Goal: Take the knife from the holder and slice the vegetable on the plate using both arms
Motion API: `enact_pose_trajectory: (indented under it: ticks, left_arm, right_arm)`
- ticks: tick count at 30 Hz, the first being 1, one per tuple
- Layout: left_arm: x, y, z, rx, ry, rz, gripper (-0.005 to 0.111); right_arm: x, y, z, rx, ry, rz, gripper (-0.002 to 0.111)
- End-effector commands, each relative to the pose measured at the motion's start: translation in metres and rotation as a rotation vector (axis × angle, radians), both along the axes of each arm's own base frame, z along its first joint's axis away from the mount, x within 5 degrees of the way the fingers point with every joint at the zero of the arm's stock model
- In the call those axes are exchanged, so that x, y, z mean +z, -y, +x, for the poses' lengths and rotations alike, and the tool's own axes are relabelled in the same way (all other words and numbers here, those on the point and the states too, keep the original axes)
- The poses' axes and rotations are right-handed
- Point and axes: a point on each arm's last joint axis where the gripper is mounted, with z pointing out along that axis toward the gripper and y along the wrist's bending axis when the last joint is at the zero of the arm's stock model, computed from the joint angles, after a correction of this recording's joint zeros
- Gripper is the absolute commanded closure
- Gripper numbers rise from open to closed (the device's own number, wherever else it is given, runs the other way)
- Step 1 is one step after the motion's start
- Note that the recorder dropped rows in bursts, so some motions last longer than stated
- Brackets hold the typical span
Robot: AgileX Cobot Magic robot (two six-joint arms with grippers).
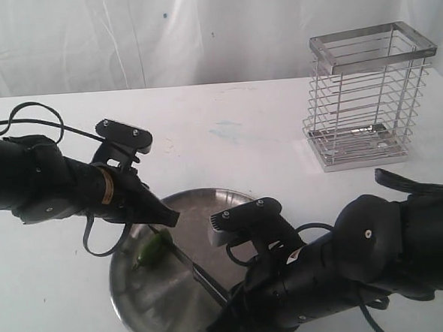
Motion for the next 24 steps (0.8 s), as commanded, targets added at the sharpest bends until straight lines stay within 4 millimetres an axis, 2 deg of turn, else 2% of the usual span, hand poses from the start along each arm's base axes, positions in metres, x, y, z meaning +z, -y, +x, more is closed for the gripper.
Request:
enact_pose_trajectory:
  ticks: [1, 10, 14, 16, 21, 24]
  left_arm:
    - [-0.007, -0.002, -0.008, 0.003, -0.032, 0.018, 0.107]
    - [0.004, 0.000, -0.020, -0.039, 0.016, -0.042, 0.107]
    - [0.011, 0.016, -0.022, -0.156, 0.050, -0.233, 0.107]
    - [0.016, 0.010, -0.015, -0.145, 0.042, -0.258, 0.107]
    - [0.014, -0.025, -0.005, -0.144, -0.013, -0.279, 0.107]
    - [0.008, -0.026, -0.004, -0.167, -0.040, -0.303, 0.107]
  right_arm:
    - [0.000, 0.000, 0.000, -0.003, 0.012, 0.000, 0.108]
    - [0.000, 0.000, 0.001, -0.008, 0.023, -0.001, 0.108]
    - [0.000, 0.000, 0.001, -0.008, 0.023, -0.001, 0.108]
    - [0.000, 0.000, 0.001, -0.008, 0.023, -0.001, 0.108]
    - [0.000, 0.000, 0.001, -0.008, 0.023, -0.001, 0.108]
    - [0.001, 0.000, 0.001, -0.009, 0.025, -0.001, 0.108]
